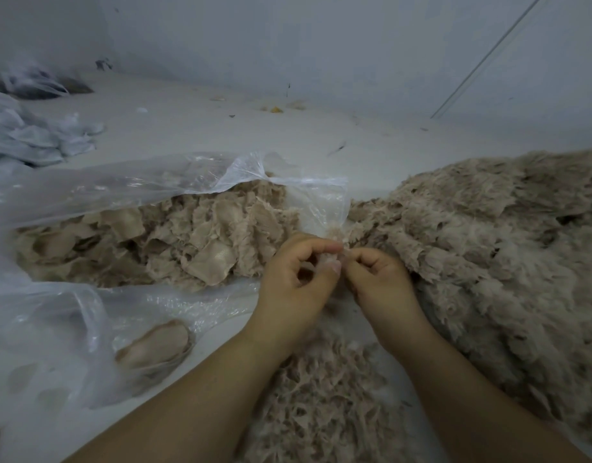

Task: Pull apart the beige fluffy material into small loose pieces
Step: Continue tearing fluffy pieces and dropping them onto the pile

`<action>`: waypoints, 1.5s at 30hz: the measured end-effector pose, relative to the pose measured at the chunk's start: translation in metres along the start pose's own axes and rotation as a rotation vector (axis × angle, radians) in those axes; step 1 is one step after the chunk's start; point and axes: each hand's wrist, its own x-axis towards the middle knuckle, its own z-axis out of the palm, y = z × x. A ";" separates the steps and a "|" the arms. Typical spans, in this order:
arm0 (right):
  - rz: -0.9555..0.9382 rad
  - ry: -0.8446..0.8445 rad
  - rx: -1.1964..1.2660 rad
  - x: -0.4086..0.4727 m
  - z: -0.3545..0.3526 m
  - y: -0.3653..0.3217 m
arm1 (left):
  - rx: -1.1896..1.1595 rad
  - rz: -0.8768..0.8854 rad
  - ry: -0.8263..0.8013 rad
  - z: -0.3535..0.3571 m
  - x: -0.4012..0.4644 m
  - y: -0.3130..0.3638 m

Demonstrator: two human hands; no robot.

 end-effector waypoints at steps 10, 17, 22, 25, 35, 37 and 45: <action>0.037 0.052 0.055 -0.001 0.000 0.000 | 0.116 -0.031 0.143 -0.008 0.004 -0.007; -0.057 -0.075 0.058 -0.004 0.004 -0.001 | 0.482 0.281 -0.031 -0.002 0.001 -0.009; -0.068 -0.062 0.027 -0.004 0.004 -0.004 | 0.197 0.108 0.003 -0.003 -0.001 -0.005; 0.005 0.010 0.049 -0.004 0.003 -0.003 | 0.136 0.038 0.106 -0.004 0.002 -0.005; -0.007 -0.112 0.055 -0.005 0.001 -0.004 | 0.134 -0.139 0.128 -0.002 0.003 -0.009; 0.003 -0.117 0.046 -0.005 0.002 -0.005 | 0.106 -0.119 0.165 -0.003 0.003 -0.008; 0.000 -0.131 0.088 -0.006 0.001 -0.007 | 0.085 -0.040 0.146 -0.002 0.002 -0.004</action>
